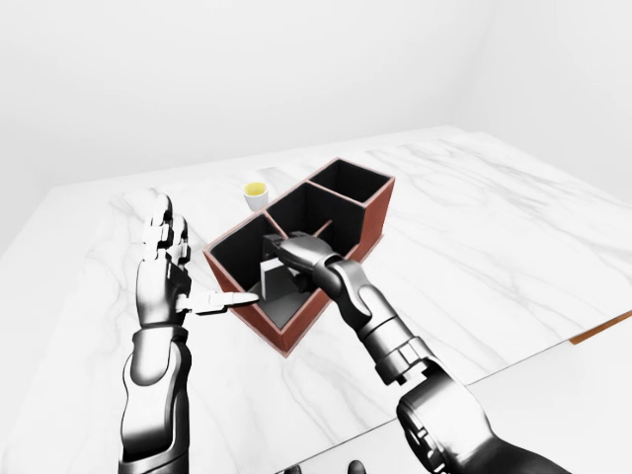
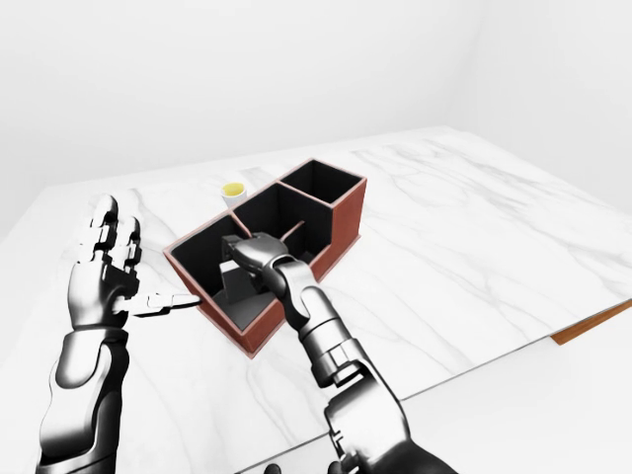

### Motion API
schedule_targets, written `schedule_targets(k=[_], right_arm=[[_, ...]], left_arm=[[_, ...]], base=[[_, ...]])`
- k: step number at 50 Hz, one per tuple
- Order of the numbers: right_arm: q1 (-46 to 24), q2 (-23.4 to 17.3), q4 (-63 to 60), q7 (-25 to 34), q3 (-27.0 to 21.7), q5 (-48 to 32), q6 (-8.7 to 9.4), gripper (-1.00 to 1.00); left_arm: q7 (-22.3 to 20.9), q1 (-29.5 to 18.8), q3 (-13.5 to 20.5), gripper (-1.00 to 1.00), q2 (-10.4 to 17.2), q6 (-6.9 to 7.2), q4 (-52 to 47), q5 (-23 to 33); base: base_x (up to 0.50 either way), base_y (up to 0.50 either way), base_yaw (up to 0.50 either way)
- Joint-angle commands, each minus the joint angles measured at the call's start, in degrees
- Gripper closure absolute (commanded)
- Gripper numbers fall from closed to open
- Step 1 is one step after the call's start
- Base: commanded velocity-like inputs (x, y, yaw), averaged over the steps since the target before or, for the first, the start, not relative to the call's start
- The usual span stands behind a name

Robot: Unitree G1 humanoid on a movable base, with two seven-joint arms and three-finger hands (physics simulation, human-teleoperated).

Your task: Pick up the book and place it in the left compartment of the caddy.

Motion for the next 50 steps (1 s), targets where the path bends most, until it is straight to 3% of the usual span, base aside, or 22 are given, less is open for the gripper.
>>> schedule_targets(k=[1, 15, 50], right_arm=[[-0.96, 0.78, 3.76, -4.98, -0.72, -0.89, 0.0, 1.0], [-3.23, 1.47, 11.85, -11.05, -0.55, -3.12, 0.0, 1.0], [-6.32, 4.23, 23.27, -19.22, 0.39, -6.28, 0.0, 1.0]], left_arm=[[0.03, -0.38, -0.1, -1.0, 0.1, 0.0, 0.42, -0.03], [0.1, -0.35, -0.46, -1.0, 0.01, 0.0, 0.79, 0.11], [-0.36, 0.43, -0.33, -1.0, -0.16, 0.0, 0.85, -0.02]], base=[[0.0, 0.0, 0.0], [0.0, 0.0, 0.0], [0.0, 0.0, 0.0]])
